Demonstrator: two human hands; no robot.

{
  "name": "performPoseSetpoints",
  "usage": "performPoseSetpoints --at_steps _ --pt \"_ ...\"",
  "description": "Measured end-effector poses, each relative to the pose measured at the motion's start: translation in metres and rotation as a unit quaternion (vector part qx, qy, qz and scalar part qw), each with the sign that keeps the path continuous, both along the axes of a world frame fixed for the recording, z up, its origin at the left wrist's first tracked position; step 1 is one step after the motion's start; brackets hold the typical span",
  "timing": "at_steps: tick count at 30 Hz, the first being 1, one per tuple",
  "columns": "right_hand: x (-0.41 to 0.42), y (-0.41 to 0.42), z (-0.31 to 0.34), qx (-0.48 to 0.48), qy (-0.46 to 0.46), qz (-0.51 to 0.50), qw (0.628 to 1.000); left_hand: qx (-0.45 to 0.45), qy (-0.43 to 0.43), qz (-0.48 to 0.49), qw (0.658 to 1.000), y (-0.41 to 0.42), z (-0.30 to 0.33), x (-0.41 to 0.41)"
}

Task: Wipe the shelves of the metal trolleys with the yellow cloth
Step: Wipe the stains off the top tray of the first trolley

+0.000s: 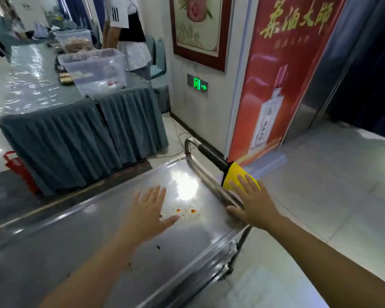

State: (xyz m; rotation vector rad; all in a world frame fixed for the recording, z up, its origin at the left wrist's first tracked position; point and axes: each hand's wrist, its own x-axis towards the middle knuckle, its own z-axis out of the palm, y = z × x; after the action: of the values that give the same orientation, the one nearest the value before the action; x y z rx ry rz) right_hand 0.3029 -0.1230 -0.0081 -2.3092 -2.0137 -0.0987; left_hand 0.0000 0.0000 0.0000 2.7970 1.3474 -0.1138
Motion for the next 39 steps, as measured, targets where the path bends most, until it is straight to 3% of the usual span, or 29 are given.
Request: performPoseSetpoints --at_steps 2,6,14,18,23,28,32,35,39 --pt "0.026 0.003 -0.014 -0.003 0.010 -0.006 1.000 -0.013 0.001 -0.016 1.000 0.005 -0.013 0.031" --pt "0.066 0.003 -0.043 -0.094 -0.013 0.012 0.995 -0.036 0.009 -0.042 0.998 0.013 -0.034 0.091" --pt "0.103 0.019 -0.057 0.043 0.019 0.121 0.992 -0.060 0.028 -0.071 0.995 0.021 -0.062 0.170" --pt "0.106 0.030 -0.041 0.091 0.119 0.140 0.979 -0.067 0.013 -0.077 0.995 0.021 -0.064 0.187" --pt "0.101 0.041 0.007 0.095 0.299 0.086 0.946 -0.118 -0.097 -0.030 0.988 0.025 -0.054 0.190" --pt "0.086 0.055 0.051 0.058 0.350 0.107 0.929 -0.185 -0.284 0.048 0.940 0.025 -0.023 0.192" --pt "0.069 0.064 0.072 0.069 0.437 0.118 0.889 -0.216 -0.417 -0.015 0.883 0.016 0.004 0.180" --pt "0.054 0.071 0.079 0.061 0.505 0.108 0.854 -0.268 -0.457 0.014 0.848 0.005 0.024 0.157" --pt "0.023 0.078 0.079 0.048 0.538 0.109 0.834 -0.336 -0.463 0.039 0.820 -0.002 0.035 0.126"
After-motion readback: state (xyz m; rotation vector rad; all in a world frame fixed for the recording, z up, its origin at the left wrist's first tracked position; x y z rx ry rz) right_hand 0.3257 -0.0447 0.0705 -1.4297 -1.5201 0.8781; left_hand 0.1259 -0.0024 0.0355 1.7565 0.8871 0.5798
